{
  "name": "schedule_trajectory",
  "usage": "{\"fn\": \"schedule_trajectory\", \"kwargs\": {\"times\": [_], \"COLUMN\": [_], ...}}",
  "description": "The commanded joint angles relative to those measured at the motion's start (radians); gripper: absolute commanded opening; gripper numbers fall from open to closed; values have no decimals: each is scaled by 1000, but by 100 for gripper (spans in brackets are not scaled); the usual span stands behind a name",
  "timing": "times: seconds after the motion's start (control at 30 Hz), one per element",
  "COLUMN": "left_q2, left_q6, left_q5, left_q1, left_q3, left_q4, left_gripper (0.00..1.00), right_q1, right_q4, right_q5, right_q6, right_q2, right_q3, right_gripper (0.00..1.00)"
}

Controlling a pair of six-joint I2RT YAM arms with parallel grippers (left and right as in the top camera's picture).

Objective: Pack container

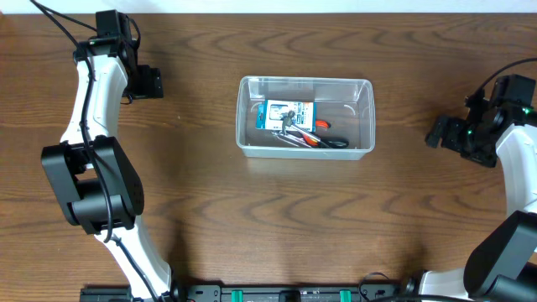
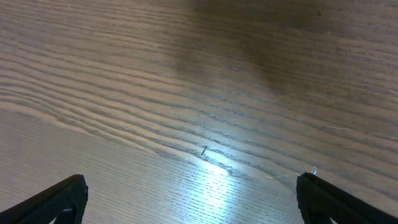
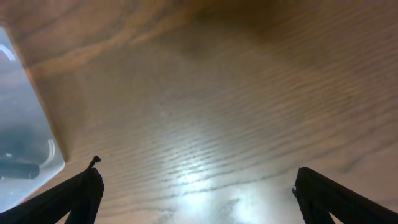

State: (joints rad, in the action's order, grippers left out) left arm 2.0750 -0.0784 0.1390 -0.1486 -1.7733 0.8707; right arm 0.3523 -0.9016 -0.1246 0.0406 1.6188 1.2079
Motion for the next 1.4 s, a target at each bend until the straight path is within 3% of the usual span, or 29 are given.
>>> {"fn": "schedule_trajectory", "kwargs": {"times": [0.0,0.13,0.5,1.07,1.37], "left_q2": [18,18,18,18,18], "left_q6": [2,2,2,2,2], "left_q5": [15,15,15,15,15], "left_q1": [-1,-1,-1,-1,-1], "left_q3": [4,4,4,4,4], "left_q4": [3,3,3,3,3], "left_gripper": [98,98,98,98,98], "right_q1": [3,3,3,3,3], "right_q4": [9,-11,-68,-252,-347], "right_q5": [-11,-10,-6,21,-23], "right_q6": [-35,-119,-105,-13,27], "right_q2": [-11,-11,-77,-701,-893], "right_q3": [1,3,79,91,91], "right_gripper": [99,99,99,99,99]}}
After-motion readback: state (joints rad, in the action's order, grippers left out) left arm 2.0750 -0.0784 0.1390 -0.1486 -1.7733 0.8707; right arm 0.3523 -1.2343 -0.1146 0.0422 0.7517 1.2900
